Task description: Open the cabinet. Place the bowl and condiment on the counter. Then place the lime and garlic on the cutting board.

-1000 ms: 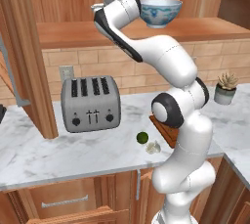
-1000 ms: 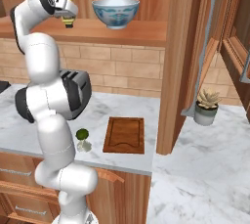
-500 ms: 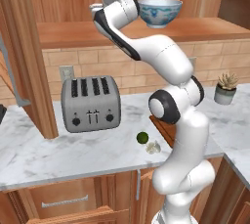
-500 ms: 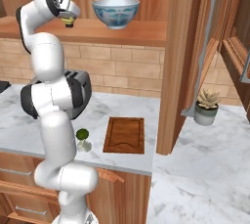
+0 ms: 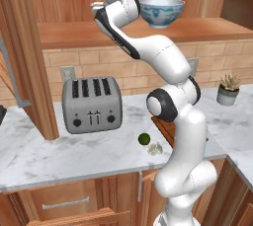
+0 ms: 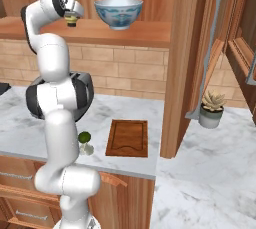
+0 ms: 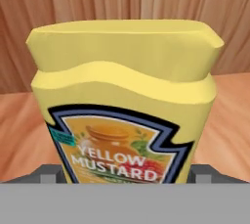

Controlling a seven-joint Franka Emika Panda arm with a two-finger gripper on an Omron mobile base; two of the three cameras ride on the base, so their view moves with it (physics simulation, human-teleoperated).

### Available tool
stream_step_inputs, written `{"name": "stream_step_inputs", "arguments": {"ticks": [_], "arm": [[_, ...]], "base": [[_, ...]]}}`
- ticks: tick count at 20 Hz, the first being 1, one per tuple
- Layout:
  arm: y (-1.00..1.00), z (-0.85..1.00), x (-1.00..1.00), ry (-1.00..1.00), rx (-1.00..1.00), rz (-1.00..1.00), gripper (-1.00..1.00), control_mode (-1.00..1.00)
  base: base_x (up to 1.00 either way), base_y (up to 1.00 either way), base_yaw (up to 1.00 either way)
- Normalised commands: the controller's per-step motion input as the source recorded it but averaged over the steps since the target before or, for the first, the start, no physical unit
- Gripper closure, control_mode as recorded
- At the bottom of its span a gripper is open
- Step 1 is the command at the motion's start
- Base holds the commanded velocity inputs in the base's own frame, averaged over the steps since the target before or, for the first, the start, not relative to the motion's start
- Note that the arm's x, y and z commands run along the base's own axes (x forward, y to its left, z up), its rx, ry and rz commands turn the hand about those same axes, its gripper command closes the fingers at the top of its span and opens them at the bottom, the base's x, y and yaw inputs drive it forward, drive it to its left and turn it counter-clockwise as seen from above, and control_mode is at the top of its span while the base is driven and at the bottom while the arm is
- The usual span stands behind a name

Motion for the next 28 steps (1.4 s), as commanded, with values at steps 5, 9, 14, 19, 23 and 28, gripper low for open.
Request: {"name": "stream_step_inputs", "arguments": {"ticks": [5,9,14,19,23,28], "arm": [[0.00,0.00,-0.01,-0.05,0.01,0.01,1.00,-1.00],[0.00,0.00,-0.28,-0.09,0.05,0.02,1.00,-1.00],[-0.08,-0.12,-0.88,-0.16,0.05,0.05,1.00,-1.00],[-0.19,-0.44,-1.00,-0.15,0.00,0.12,1.00,-1.00],[-0.39,-0.51,-1.00,-0.15,0.00,0.16,1.00,-1.00],[-0.48,-0.24,-1.00,-0.20,0.01,0.17,1.00,-1.00]], "base": [[0.00,0.00,0.00],[0.00,0.00,0.00],[0.00,0.00,0.00],[0.00,0.00,0.00],[0.00,0.00,0.00],[0.00,0.00,0.00]]}}
